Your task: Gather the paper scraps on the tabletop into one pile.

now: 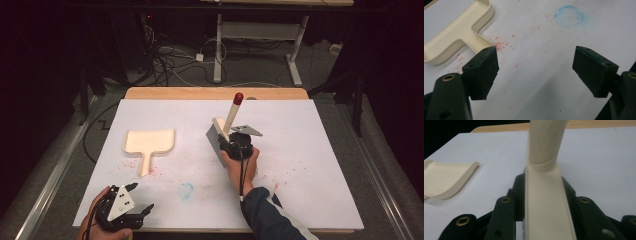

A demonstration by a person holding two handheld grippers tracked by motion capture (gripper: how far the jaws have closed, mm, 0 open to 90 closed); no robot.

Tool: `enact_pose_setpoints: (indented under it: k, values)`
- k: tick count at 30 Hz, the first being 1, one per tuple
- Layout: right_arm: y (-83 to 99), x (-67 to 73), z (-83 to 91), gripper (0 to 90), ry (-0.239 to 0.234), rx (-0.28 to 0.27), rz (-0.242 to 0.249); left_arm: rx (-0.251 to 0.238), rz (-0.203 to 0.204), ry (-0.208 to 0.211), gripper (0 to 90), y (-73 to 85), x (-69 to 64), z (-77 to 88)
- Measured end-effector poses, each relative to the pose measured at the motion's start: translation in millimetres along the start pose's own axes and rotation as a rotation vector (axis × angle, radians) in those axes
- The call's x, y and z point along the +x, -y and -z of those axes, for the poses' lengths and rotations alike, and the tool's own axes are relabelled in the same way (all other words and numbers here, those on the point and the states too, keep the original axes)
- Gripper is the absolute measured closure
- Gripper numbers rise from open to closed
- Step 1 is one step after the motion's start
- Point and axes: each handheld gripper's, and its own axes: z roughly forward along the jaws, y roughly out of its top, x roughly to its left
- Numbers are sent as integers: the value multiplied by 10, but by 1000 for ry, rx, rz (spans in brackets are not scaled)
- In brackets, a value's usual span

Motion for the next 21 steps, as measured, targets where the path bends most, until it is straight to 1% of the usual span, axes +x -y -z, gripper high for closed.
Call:
enact_pose_setpoints:
  k: [3, 4, 6, 9, 11, 14, 15, 18, 21]
  values:
    - [-1, -104, 111, 674, 26, 0, -12, 9, -7, -6, 202, -7, -15, -10]
    - [-3, -142, 151, 675, 31, 0, -19, 17, -15, -8, 202, -10, -17, -9]
    - [4, -207, 213, 675, 42, 11, -31, 21, -17, -9, 202, -14, -23, -11]
    - [2, -277, 296, 675, 27, 16, -41, 25, -20, -13, 202, -20, -32, -15]
    - [-34, -286, 363, 675, 13, 5, -24, 27, -19, -14, 202, -23, -36, -17]
    - [-115, -277, 491, 675, -6, -19, 25, 31, -22, -14, 202, -22, -39, -20]
    - [-143, -280, 535, 675, -19, -26, 39, 32, -23, -14, 202, -20, -39, -21]
    - [-213, -317, 664, 674, -65, -32, 60, 36, -25, -13, 202, -15, -36, -22]
    - [-257, -382, 793, 674, -91, -42, 82, 34, -24, -13, 202, -12, -32, -17]
